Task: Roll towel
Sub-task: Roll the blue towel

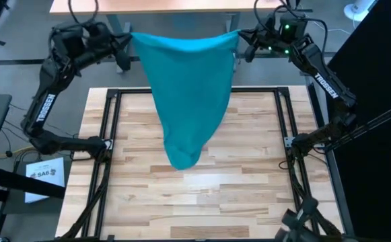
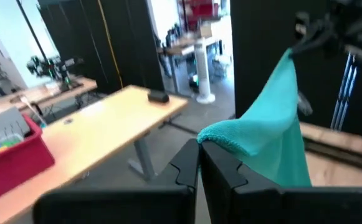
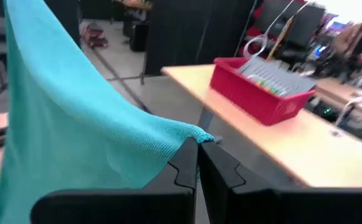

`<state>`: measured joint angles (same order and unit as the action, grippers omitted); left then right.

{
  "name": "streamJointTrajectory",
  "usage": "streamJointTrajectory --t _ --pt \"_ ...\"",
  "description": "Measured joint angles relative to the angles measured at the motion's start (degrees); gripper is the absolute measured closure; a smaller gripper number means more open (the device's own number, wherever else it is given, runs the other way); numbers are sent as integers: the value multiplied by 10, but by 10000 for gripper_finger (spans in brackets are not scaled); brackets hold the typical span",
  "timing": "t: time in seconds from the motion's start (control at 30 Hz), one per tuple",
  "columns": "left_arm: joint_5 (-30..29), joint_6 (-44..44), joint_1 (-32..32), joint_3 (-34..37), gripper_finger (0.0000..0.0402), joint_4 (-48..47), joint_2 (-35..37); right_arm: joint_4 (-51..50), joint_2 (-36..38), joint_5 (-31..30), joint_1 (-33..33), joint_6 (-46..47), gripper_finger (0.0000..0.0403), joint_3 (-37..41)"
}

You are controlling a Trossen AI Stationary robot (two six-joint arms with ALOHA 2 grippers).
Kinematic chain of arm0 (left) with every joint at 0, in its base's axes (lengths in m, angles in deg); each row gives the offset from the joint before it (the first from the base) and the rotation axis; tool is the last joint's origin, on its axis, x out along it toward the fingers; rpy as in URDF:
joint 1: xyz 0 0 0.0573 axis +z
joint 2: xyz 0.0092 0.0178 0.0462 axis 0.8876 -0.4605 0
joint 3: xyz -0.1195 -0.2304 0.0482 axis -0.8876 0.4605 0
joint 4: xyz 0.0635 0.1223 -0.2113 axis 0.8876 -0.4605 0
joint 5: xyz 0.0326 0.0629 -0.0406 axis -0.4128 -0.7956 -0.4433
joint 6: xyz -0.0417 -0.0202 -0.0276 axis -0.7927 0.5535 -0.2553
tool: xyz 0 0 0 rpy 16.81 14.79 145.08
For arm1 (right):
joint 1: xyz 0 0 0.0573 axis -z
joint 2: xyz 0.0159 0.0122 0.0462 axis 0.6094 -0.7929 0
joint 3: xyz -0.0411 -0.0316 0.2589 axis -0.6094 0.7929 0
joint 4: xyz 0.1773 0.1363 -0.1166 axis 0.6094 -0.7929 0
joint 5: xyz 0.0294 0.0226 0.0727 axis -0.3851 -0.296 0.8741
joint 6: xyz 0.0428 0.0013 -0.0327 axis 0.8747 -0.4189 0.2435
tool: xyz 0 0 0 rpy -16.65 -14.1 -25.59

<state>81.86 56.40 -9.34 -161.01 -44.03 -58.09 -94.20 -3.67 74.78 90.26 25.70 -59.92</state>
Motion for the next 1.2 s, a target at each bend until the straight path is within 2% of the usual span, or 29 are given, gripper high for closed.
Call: streamJointTrajectory --t 0.2,0.57,0.87,0.97,1.2 --pt "73 -20 56 0 401 68 -9 43 -3 0 16 2 403 -14" --pt "135 -55 84 -4 401 180 -11 100 -4 1 19 -9 403 -76" --pt "178 -75 85 -112 401 183 -21 94 -5 3 16 -15 403 -89" --pt "200 -87 85 -154 401 162 -28 92 -5 4 16 -16 403 -89" --pt "207 -89 85 -220 401 117 -53 87 -5 1 21 -32 403 -108"
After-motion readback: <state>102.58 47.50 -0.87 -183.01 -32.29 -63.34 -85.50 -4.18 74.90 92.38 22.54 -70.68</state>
